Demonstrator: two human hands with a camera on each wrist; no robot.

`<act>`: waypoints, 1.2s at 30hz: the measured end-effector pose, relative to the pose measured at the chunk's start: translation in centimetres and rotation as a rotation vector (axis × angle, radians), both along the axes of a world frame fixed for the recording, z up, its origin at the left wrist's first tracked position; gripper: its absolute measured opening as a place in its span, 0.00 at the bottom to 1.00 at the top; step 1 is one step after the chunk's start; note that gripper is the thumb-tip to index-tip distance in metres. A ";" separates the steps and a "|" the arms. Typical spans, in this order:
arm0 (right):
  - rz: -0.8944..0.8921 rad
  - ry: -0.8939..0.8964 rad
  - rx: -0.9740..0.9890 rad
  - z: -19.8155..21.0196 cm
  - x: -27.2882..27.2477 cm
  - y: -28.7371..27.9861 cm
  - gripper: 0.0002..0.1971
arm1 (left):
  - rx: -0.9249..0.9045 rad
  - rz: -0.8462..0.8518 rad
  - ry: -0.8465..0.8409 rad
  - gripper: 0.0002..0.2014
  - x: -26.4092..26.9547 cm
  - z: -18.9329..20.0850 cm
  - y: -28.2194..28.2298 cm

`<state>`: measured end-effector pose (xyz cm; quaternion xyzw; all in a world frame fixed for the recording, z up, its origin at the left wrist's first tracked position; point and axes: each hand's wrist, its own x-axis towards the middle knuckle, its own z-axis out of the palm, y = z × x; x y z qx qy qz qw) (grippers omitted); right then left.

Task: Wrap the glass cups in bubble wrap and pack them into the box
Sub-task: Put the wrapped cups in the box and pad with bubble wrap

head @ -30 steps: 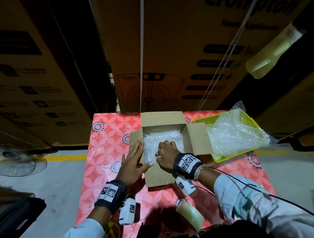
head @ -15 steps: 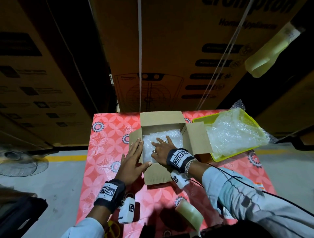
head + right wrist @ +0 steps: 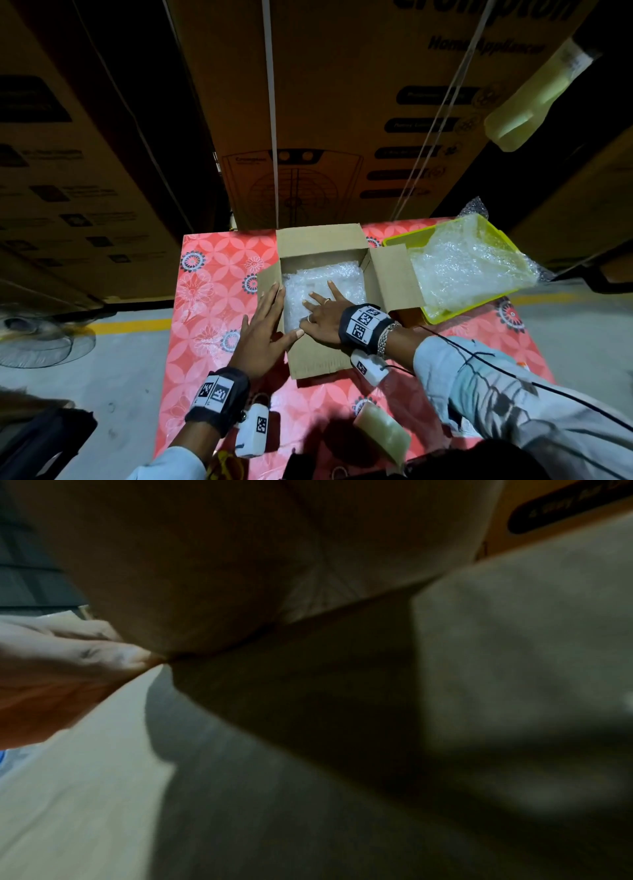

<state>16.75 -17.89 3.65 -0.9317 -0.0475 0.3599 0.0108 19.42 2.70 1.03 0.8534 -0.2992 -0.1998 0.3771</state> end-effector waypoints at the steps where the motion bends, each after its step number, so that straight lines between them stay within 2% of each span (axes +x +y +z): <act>1: 0.001 0.016 -0.004 0.0 0.0 0.0 0.39 | 0.009 -0.006 -0.007 0.46 0.0 0.1 0.0; 4: -0.023 -0.005 0.046 0.3 -0.3 -0.2 0.38 | 0.038 -0.019 -0.014 0.47 0.2 0.4 0.2; 9: -0.154 -0.207 0.243 1.4 -1.5 -1.2 0.27 | 0.045 -0.044 0.001 0.52 0.8 0.7 0.3; 14: -0.265 -0.278 0.364 2.5 -2.7 -3.2 0.23 | 0.053 -0.036 -0.014 0.55 1.0 1.1 0.1; 22: -0.361 -0.449 0.495 3.9 -7.4 -7.9 0.22 | 0.058 -0.009 -0.117 0.48 0.1 4.3 -2.4; 25: -0.417 -0.583 0.564 4.8 -9.7 -10.6 0.17 | 0.031 0.017 -0.143 0.44 -0.7 5.3 -4.4; 30: -0.625 -0.743 0.592 5.7 -12.8 -18.2 0.07 | -0.067 -0.007 -0.173 0.40 -2.2 6.0 -9.6; 33: -0.784 -0.768 0.566 4.8 -14.3 -23.3 0.05 | -0.121 -0.036 -0.164 0.38 -3.9 6.4 -13.4; 36: -0.899 -0.716 0.534 3.3 -14.7 -27.0 0.04 | -0.123 -0.046 -0.156 0.37 -5.6 6.7 -17.1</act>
